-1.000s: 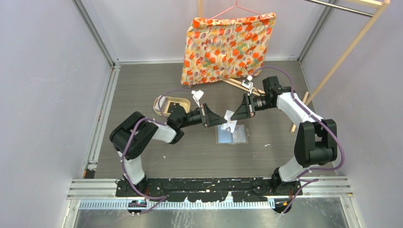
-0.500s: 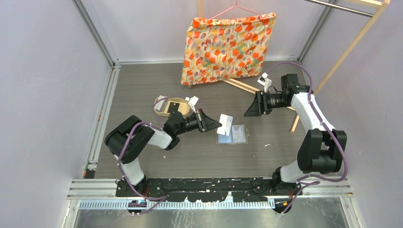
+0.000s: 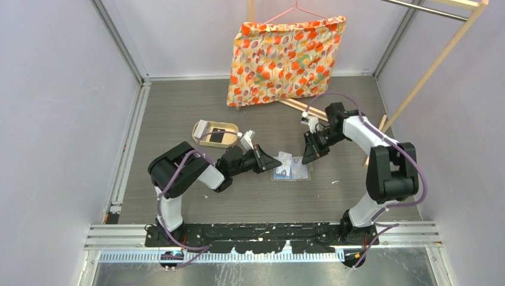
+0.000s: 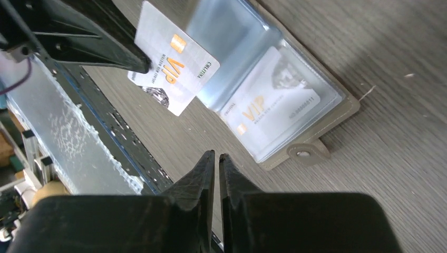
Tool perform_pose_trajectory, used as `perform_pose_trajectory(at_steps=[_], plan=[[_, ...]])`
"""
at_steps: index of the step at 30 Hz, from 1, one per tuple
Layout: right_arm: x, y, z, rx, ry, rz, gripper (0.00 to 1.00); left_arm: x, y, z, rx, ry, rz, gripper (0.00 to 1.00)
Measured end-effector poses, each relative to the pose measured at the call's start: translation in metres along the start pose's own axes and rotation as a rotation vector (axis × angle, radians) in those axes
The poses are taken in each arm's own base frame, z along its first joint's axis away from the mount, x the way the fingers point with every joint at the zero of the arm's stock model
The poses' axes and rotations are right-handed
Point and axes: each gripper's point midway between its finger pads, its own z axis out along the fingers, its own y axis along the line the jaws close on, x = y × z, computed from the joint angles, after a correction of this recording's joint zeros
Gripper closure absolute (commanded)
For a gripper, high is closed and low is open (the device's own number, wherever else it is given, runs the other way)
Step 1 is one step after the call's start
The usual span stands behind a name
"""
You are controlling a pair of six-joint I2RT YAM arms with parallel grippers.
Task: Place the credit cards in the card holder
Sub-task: Insert the credit card into the card holder.
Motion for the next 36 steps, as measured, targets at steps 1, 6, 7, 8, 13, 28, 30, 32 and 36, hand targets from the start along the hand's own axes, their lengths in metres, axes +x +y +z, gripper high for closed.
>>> perform_pose_trajectory(at_steps=[1,6,7,8,13,28,30,32,36], plan=[[0.005,-0.004,0.007,0.004,0.036,0.011,0.88,0.002,0.004,0.002,-0.012,0.000,-0.003,1.00],[0.024,-0.022,0.027,0.046,0.156,0.055,0.88,0.012,0.023,0.008,-0.067,-0.003,-0.014,1.00],[0.026,-0.025,0.027,0.054,0.166,0.058,0.88,0.014,0.026,0.008,-0.075,-0.004,-0.015,1.00],[0.027,-0.027,0.028,0.065,0.176,0.061,0.88,0.015,0.028,0.009,-0.083,-0.007,-0.016,1.00],[0.030,-0.038,0.029,0.109,0.208,0.068,0.88,0.014,0.035,0.010,-0.107,-0.022,-0.022,1.00],[0.041,-0.056,0.036,0.177,0.284,0.104,0.88,0.016,0.038,0.018,-0.130,-0.028,-0.064,1.00],[0.042,-0.056,0.036,0.180,0.288,0.106,0.88,0.017,0.039,0.020,-0.133,-0.027,-0.077,1.00],[0.042,-0.056,0.036,0.184,0.291,0.105,0.88,0.019,0.042,0.020,-0.140,-0.024,-0.090,1.00],[0.042,-0.056,0.036,0.189,0.295,0.102,0.88,0.021,0.047,0.020,-0.156,-0.023,-0.113,1.00]])
